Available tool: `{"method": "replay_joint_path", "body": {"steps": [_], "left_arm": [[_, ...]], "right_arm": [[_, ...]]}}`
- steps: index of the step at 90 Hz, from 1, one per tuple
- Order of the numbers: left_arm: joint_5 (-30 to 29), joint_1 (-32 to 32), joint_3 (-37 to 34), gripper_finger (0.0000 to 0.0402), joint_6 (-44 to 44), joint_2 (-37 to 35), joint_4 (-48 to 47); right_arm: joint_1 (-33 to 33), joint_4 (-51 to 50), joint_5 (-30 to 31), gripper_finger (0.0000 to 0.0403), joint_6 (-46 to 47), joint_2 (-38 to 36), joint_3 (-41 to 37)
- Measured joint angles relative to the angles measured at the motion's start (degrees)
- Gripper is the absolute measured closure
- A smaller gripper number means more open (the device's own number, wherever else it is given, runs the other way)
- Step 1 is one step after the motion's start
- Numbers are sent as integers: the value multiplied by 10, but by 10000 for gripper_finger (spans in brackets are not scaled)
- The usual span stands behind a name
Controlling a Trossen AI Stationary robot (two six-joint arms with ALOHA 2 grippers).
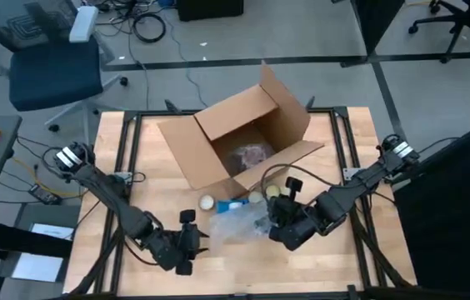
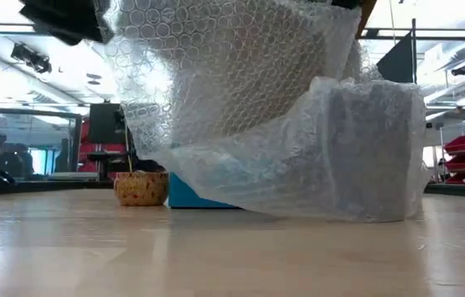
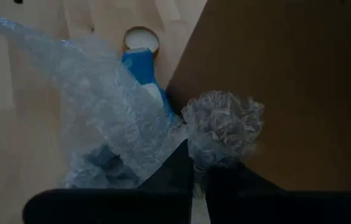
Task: Wrap mug
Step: Wrap the purple mug with the bubble wrap
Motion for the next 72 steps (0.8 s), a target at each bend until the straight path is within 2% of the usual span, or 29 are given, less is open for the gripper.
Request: {"method": "replay_joint_path", "body": {"steps": [8, 22, 47, 56, 68, 72], "left_arm": [[-13, -4, 0, 247, 0, 29, 35], [-99, -4, 0, 247, 15, 70, 91], [-219, -3, 0, 254, 13, 86, 127], [-260, 0, 0, 286, -6, 86, 127], [-266, 12, 1, 377, -30, 86, 127], [-271, 17, 1, 390, -32, 86, 127]], "right_arm": [[0, 0, 0, 403, 1, 0, 0], [0, 0, 0, 403, 5, 0, 0], [0, 2, -15, 403, 7, 0, 0], [1, 3, -15, 403, 15, 0, 0], [2, 3, -31, 403, 22, 0, 0], [3, 3, -34, 403, 26, 0, 0]]}}
